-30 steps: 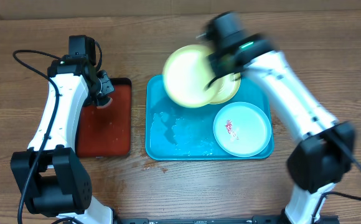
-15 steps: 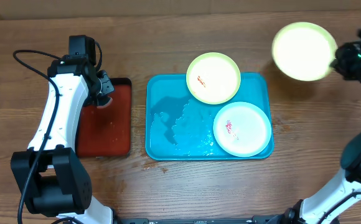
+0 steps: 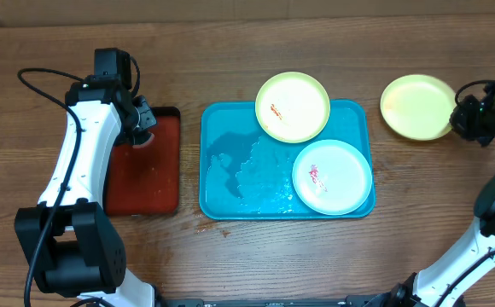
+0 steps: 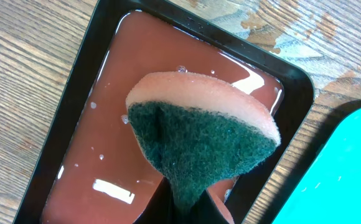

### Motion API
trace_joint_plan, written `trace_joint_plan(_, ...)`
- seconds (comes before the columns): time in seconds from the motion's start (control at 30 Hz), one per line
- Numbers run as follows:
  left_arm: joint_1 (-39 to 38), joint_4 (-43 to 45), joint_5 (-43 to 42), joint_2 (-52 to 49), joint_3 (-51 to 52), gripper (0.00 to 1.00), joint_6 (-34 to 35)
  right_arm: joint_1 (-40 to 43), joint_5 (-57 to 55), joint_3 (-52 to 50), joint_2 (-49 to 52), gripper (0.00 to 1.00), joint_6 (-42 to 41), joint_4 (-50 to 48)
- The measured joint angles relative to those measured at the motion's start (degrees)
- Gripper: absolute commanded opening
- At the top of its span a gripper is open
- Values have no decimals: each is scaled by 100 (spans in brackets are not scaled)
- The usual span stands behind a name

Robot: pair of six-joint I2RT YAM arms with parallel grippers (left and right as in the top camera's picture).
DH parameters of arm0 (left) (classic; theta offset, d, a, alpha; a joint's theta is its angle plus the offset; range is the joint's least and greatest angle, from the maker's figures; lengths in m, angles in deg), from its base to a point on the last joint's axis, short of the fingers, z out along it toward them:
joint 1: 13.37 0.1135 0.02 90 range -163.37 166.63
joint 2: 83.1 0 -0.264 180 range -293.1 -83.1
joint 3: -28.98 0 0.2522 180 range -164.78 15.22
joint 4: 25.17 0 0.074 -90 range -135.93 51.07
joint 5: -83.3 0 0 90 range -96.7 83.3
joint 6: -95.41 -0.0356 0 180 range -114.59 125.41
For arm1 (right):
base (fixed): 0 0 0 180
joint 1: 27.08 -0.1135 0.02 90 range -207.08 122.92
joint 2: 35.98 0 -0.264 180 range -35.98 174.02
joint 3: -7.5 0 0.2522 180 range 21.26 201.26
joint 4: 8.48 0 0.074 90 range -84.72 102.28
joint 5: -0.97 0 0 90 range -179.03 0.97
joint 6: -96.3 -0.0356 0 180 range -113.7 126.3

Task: Clean dirty plates on tray and stack at the side
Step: 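Release the plate on the table and grasp the yellow-rimmed plate with right gripper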

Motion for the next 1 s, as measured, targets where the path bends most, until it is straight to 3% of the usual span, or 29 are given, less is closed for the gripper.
trace_joint_plan(0.2, 0, 2, 0, 0, 0, 4, 0, -83, 136, 166, 0, 32, -33, 573)
trace_joint_plan(0.37, 0, 28, 0, 0, 0, 4, 0, -334, 649, 1128, -26, 60, 114, 1235)
trace_joint_plan(0.5, 0, 74, -2, 0, 0, 4, 0, -1064, 1056, 1663, -168, 81, 610, 1110)
trace_joint_plan(0.67, 0, 92, -79, 0, 0, 4, 0, -2380, 809, 1679, -164, 91, 1182, 568)
trace_joint_plan(0.77, 0, 90, -116, 0, 0, 4, 0, -3265, 361, 1676, 66, 91, 1587, 297)
trace_joint_plan(1.0, 0, 92, -151, 0, 0, 4, 0, -4054, -629, 1676, 907, 89, 2363, -57)
